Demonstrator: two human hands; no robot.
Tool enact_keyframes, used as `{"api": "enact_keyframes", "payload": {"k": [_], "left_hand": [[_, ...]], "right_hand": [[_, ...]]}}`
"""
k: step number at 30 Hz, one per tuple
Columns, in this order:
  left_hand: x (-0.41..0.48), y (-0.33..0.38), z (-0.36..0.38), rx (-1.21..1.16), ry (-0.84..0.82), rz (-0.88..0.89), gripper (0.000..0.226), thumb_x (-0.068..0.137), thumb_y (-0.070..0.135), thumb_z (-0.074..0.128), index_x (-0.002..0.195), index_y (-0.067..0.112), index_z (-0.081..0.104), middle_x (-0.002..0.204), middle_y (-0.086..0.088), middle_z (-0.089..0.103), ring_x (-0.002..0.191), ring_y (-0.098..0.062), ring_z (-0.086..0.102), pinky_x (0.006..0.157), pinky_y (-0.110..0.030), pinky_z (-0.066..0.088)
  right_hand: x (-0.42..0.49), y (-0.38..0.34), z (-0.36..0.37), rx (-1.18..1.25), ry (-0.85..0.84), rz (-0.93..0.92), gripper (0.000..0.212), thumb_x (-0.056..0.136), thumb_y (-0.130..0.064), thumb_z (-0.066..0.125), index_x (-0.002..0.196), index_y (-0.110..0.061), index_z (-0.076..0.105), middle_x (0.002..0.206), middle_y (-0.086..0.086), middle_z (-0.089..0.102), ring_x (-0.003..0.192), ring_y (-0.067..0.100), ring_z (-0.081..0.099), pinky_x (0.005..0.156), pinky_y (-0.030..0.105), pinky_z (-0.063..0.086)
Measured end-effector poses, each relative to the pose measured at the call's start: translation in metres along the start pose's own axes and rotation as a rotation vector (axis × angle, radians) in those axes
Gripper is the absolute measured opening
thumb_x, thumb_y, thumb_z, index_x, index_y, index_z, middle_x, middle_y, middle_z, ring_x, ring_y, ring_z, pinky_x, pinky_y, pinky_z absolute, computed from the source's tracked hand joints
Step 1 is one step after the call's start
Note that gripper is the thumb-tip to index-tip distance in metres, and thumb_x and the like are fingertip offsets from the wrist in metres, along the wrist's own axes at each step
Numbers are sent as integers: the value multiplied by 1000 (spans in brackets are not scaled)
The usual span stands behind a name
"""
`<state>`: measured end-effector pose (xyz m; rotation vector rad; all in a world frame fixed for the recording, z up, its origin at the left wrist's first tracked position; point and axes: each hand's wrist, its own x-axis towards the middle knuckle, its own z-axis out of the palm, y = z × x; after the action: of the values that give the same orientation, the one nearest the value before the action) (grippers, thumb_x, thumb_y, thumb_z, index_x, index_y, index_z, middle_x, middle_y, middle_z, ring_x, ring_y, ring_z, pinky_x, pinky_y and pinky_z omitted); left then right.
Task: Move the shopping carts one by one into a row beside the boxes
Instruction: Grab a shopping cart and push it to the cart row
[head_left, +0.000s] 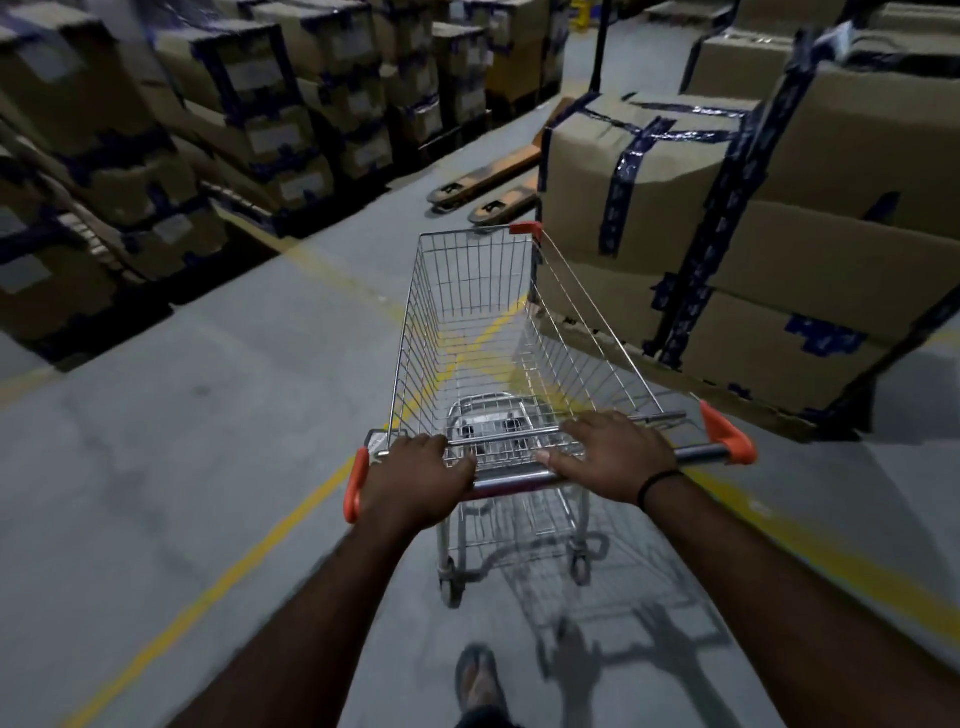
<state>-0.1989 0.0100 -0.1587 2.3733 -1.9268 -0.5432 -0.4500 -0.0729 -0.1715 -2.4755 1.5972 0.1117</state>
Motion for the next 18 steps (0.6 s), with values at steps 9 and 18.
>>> {"api": "enact_keyframes", "payload": {"k": [9,18], "left_hand": [[120,-2,-29,-36,41,-88,65,94,63,33,135,19,56,138,-6,55,130,-24,45,101,-45,41],[247,-17,-60,-51,57,-149,66,92,66,27,129,19,57,131,-4,57,125,-23,46,92,-43,42]], "right_hand": [[148,21,-29,0,-4,-94,115,63,-102,0,142,-35,50,146,-8,53,134,20,46,107,45,42],[294,28,-61,-56,-34,-177,108,67,-98,2,145,-37,47,154,-8,45,140,18,40,105,43,38]]}}
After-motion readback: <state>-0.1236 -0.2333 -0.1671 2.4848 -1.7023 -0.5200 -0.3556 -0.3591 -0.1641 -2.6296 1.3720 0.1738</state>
